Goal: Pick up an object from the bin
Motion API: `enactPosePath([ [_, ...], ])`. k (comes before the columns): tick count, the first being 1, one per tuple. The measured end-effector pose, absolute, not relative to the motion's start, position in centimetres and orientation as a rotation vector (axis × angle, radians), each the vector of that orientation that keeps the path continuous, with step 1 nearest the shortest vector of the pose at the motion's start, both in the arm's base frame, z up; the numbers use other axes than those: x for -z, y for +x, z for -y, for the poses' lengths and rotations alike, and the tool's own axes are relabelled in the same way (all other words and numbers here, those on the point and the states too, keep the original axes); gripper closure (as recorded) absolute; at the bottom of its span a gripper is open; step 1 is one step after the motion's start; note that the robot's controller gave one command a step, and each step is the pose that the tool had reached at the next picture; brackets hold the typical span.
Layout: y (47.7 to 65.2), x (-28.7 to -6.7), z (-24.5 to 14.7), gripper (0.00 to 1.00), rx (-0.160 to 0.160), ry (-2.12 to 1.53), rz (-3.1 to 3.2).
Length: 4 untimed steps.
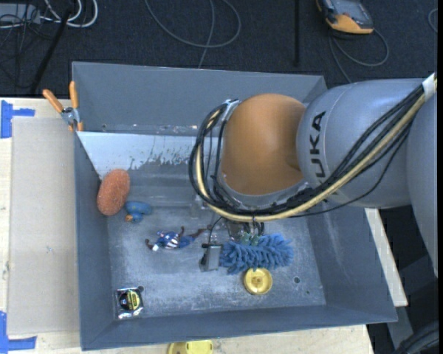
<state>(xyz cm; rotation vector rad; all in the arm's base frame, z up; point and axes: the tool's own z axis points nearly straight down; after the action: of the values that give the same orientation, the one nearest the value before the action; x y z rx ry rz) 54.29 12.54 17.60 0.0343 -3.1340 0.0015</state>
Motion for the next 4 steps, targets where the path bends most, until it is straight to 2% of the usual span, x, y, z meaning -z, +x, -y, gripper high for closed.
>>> enactPosePath([
  [1,55.2,-14.7,-13.3,0.0,0.0,0.043,3.141],
  [2,54.6,-11.5,-13.1,0.0,0.0,0.015,3.14],
  [3,57.2,-8.3,-13.1,1.0,0.001,-0.192,3.134],
  [4,57.2,-8.3,-13.1,1.0,0.001,-0.192,3.134],
])
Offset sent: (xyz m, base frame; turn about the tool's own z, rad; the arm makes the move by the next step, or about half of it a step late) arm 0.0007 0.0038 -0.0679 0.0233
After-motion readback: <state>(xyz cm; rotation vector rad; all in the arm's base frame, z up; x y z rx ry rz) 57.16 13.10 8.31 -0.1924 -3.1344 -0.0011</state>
